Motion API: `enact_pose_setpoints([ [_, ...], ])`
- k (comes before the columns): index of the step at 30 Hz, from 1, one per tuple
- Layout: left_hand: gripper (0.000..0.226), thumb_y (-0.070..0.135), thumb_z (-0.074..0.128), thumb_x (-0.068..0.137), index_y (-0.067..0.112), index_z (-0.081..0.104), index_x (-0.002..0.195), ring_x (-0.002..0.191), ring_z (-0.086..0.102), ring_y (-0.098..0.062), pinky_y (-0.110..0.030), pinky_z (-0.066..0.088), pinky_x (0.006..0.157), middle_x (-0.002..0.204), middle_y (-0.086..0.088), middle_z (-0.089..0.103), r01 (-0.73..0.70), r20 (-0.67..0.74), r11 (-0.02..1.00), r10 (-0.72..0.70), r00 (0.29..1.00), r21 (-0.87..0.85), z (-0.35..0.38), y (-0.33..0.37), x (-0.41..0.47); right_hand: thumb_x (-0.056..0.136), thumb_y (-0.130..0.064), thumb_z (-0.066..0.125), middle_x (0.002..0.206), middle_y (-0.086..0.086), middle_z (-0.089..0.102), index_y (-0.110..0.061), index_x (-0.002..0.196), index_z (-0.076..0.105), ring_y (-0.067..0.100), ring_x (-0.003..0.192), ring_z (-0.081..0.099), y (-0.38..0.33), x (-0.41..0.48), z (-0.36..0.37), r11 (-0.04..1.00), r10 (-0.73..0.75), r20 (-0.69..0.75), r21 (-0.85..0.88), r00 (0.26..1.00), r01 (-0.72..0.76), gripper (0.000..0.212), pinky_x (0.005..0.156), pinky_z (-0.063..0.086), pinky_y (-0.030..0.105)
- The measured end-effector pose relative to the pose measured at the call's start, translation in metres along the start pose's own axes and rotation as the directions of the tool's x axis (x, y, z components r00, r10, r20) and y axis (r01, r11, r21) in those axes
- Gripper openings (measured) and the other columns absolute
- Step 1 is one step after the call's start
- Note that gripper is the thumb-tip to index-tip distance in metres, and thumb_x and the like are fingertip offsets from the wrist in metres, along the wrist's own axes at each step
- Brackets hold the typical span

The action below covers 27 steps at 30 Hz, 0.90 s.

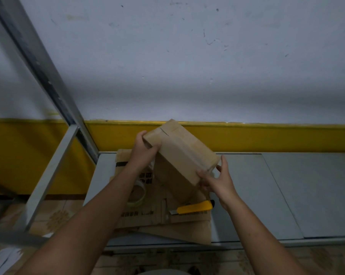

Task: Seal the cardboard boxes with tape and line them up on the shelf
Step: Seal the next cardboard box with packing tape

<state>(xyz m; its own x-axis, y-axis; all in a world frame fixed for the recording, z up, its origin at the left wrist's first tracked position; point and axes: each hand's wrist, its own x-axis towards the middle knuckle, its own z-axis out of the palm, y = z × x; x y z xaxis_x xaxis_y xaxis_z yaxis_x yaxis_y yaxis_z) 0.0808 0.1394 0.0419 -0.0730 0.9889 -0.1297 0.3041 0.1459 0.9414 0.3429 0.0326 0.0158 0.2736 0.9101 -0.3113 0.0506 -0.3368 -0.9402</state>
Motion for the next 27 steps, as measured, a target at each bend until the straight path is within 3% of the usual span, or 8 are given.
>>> enact_pose_setpoints([
  [5,0.091,0.027,0.077,0.096,0.023,0.018,0.166,0.138,0.045,-0.023,-0.036,0.047,0.099,0.161,-0.005,0.038,0.013,0.001,1.0,-0.013,1.0,-0.018,0.001,-0.001,0.006,0.068,-0.055,0.09,0.135,-0.008,0.052,-0.038,0.141,0.042,0.019,0.117,0.059,-0.003,0.002,-0.005,0.983,-0.09,0.03,-0.16,0.995,0.094,0.089,0.084,0.062,0.042],
  [9,0.103,0.036,0.079,0.093,0.026,0.009,0.168,0.154,0.032,-0.026,-0.051,0.048,0.113,0.171,-0.003,0.023,0.036,-0.025,0.997,-0.038,0.999,-0.075,0.01,-0.002,-0.01,0.077,-0.058,0.079,0.123,-0.008,0.062,-0.028,0.134,0.051,0.009,0.108,0.061,0.0,-0.007,-0.003,0.957,-0.115,0.095,-0.255,0.989,0.136,0.071,0.074,0.054,0.019],
  [13,0.097,0.048,0.078,0.089,0.037,0.018,0.165,0.144,0.044,-0.022,-0.05,0.056,0.105,0.163,0.004,0.037,0.029,0.141,0.996,-0.017,0.99,-0.082,0.025,-0.015,-0.052,0.071,-0.073,0.077,0.121,-0.003,0.065,-0.023,0.134,0.054,0.008,0.103,0.066,0.012,-0.01,0.008,0.95,-0.13,0.061,-0.277,0.99,0.142,0.084,0.076,0.06,0.023],
  [17,0.088,0.05,0.076,0.092,0.038,0.025,0.164,0.143,0.046,-0.019,-0.052,0.051,0.111,0.161,0.007,0.043,0.027,0.18,0.997,-0.014,0.983,-0.069,0.027,-0.033,-0.068,0.059,-0.091,0.071,0.126,-0.001,0.058,-0.025,0.138,0.048,0.015,0.108,0.063,0.024,-0.011,0.02,0.934,-0.11,0.002,-0.343,0.994,0.104,0.106,0.086,0.063,0.037],
  [22,0.084,0.053,0.075,0.092,0.042,0.031,0.163,0.14,0.049,-0.02,-0.053,0.053,0.109,0.159,0.009,0.044,0.062,0.243,0.994,-0.039,0.969,-0.088,0.013,-0.031,-0.056,0.062,-0.092,0.068,0.13,-0.002,0.056,-0.024,0.141,0.045,0.015,0.113,0.061,0.023,-0.017,0.025,0.93,-0.127,0.015,-0.345,0.992,0.125,0.107,0.09,0.061,0.038],
  [27,0.08,0.059,0.066,0.095,0.037,0.031,0.164,0.138,0.045,-0.011,-0.042,0.051,0.109,0.155,0.017,0.041,0.021,0.305,1.0,-0.018,0.952,-0.008,-0.001,-0.027,-0.049,0.062,-0.094,0.067,0.132,-0.002,0.056,-0.024,0.143,0.043,0.016,0.115,0.061,0.02,-0.017,0.027,0.932,-0.118,0.005,-0.345,0.993,0.112,0.109,0.093,0.06,0.041],
])
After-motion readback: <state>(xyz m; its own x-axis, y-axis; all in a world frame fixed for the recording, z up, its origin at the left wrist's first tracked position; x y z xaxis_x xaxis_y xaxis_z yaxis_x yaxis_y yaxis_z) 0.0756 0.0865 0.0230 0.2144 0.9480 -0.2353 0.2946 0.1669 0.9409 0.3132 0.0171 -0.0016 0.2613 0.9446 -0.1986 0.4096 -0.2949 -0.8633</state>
